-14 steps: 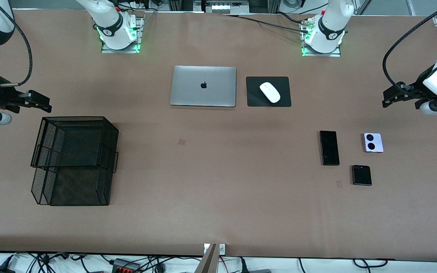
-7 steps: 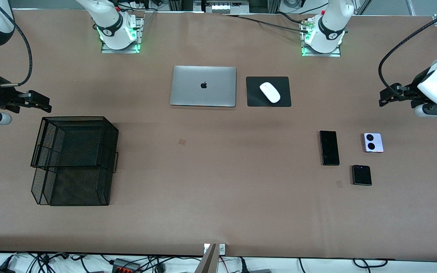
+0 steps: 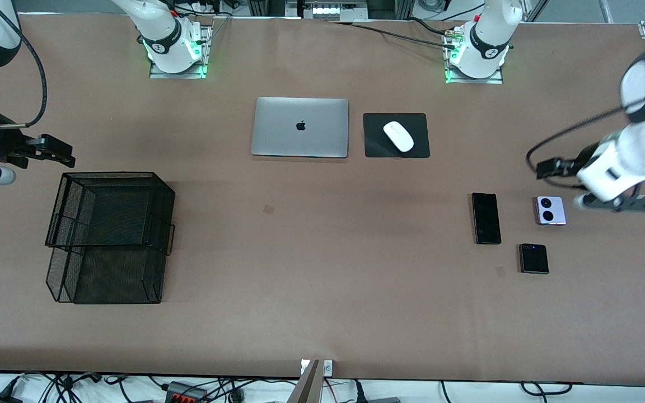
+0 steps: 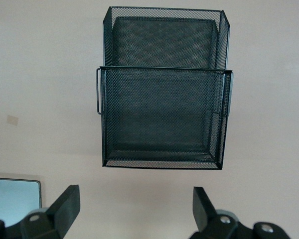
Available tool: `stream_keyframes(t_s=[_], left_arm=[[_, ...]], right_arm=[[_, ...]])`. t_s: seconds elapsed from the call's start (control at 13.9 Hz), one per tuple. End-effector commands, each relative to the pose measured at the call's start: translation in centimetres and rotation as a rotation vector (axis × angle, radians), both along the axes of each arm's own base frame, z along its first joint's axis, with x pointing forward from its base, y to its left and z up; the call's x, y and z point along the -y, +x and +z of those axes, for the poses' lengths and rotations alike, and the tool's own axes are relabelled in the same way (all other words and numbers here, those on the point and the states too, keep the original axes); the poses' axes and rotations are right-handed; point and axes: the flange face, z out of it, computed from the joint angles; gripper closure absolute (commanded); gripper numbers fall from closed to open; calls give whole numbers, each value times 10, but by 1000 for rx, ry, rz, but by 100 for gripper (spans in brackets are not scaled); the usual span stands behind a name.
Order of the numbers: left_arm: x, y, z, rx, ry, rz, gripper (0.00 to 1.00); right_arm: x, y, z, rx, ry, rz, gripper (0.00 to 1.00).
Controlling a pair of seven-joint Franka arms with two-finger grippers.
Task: Place phones with both arms
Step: 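Lower the left gripper and grasp the black slab phone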
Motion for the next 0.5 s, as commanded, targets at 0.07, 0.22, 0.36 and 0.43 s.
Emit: stream_keyframes(t_s=[0.07,0.22,0.36,0.43], left_arm=[[11,17,-74,54,2,-40,0],[21,18,-113,112,-6,-57,0],[25,18,-151,161,-8,-66,0],[25,17,-168,180,-8,-67,0]], right_arm=[[2,1,5,12,-8,-2,0],[4,1,6,13,-8,-5,0],[5,2,5,10,-9,-8,0],[6,2,4,9,-9,-8,0]])
